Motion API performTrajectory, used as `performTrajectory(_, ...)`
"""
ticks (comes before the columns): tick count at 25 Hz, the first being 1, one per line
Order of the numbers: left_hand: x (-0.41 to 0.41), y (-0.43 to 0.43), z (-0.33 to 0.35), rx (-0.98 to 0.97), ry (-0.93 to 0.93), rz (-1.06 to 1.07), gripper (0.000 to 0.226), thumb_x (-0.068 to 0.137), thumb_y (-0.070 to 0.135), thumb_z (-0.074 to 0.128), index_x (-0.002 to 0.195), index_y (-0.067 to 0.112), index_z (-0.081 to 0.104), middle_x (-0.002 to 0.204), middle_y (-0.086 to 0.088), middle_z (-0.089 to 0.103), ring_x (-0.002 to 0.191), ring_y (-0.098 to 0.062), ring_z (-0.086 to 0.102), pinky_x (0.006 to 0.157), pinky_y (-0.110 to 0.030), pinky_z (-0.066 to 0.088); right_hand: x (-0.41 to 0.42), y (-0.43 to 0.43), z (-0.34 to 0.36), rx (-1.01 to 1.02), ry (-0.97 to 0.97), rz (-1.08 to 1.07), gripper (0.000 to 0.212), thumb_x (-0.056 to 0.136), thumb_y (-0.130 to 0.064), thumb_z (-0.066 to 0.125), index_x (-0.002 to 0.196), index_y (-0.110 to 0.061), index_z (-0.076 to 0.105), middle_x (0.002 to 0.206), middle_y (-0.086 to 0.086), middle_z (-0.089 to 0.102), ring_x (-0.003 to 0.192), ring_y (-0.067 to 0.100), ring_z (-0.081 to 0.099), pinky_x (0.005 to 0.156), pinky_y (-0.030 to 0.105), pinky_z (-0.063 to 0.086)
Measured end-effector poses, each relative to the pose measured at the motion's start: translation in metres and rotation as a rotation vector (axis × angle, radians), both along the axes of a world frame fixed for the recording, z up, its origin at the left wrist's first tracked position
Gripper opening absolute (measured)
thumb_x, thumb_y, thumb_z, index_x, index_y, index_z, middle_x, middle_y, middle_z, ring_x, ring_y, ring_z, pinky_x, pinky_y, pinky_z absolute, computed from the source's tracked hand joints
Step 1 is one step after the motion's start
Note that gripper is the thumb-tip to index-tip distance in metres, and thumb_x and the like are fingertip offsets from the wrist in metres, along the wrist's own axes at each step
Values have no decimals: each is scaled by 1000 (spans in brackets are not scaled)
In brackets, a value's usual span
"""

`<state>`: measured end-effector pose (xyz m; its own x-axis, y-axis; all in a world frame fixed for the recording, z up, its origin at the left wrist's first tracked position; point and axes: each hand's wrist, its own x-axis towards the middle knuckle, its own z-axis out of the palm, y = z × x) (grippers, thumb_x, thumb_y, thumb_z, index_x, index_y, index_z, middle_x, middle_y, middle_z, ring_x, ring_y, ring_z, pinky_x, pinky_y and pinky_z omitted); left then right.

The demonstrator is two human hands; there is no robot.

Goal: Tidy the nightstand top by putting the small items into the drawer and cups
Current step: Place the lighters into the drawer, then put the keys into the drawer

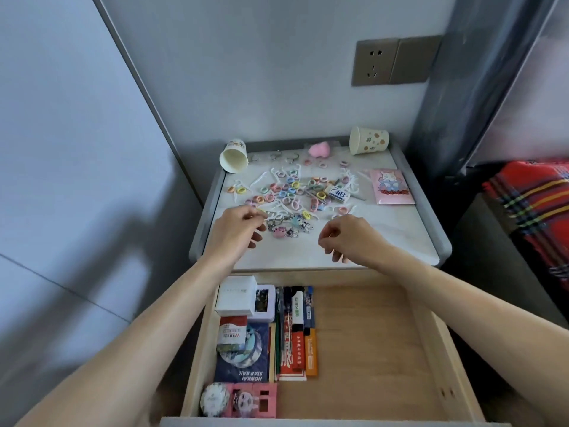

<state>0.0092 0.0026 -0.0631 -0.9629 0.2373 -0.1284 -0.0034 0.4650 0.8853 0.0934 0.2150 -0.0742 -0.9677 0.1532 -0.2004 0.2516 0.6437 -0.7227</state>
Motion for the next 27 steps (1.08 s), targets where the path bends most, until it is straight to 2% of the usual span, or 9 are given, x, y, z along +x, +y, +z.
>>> performTrajectory(2, -22, 13, -3, -191, 115, -93, 10, 91, 19, 66, 100, 19, 71, 99, 1, 71, 85, -16, 66, 73, -30, 50, -29, 12, 1, 144, 55, 13, 9, 87, -14, 62, 90, -18, 69, 84, -5, 68, 77, 15, 67, 66, 26, 53)
performTrajectory(5, -50, 36, -16, -464, 227, -254, 26, 88, 23, 71, 113, 14, 69, 111, -2, 69, 98, -19, 63, 79, -29, 46, -69, 36, -10, 419, 169, -67, 25, 87, -10, 59, 110, -16, 65, 109, 5, 65, 101, 23, 59, 84, 32, 49)
performTrajectory(9, -83, 61, -32, -443, 308, -221, 24, 89, 27, 72, 110, 16, 70, 113, -1, 70, 100, -19, 64, 85, -33, 51, -97, 72, -17, 649, 115, -157, 37, 86, 3, 47, 122, -5, 55, 117, 15, 57, 109, 33, 55, 82, 39, 49)
performTrajectory(11, -96, 73, -35, -430, 329, -210, 21, 90, 27, 71, 108, 17, 70, 111, 1, 71, 97, -17, 65, 86, -37, 53, -108, 84, -22, 663, 46, -126, 31, 88, 2, 47, 117, -3, 57, 112, 17, 59, 103, 35, 59, 79, 39, 50)
performTrajectory(15, -105, 104, -34, -419, 395, -260, 22, 91, 23, 69, 113, 17, 69, 111, 4, 68, 94, -13, 64, 83, -32, 53, -116, 92, -28, 614, 42, -74, 22, 89, -9, 56, 111, -6, 60, 108, 13, 59, 95, 32, 61, 80, 40, 53)
performTrajectory(19, -111, 138, -36, -537, 417, -318, 17, 96, 23, 62, 109, 16, 69, 103, 2, 68, 79, -11, 63, 59, -21, 49, -116, 94, -30, 646, 34, -12, 11, 88, -4, 57, 97, -1, 63, 102, 15, 61, 82, 29, 59, 68, 36, 48)
performTrajectory(22, -112, 155, -34, -689, 391, -325, 11, 97, 9, 54, 96, 7, 64, 90, -5, 67, 73, -16, 61, 54, -22, 42, -114, 92, -27, 658, 10, -48, 10, 89, 2, 50, 92, -1, 58, 96, 18, 63, 70, 27, 49, 61, 32, 37)
performTrajectory(25, -112, 161, -29, -741, 364, -322, 19, 95, -3, 48, 80, 5, 57, 77, -7, 62, 63, -17, 58, 58, -31, 49, -112, 94, -24, 533, 107, -177, 11, 92, -1, 47, 100, -2, 55, 93, 16, 63, 74, 28, 53, 61, 34, 39)
performTrajectory(27, -109, 162, -26, -776, 386, -333, 17, 96, -6, 45, 91, 3, 59, 81, -7, 61, 62, -14, 54, 58, -29, 44, -111, 89, -24, 380, 161, -202, 8, 94, -6, 46, 98, -6, 54, 91, 12, 63, 76, 26, 55, 57, 30, 39)
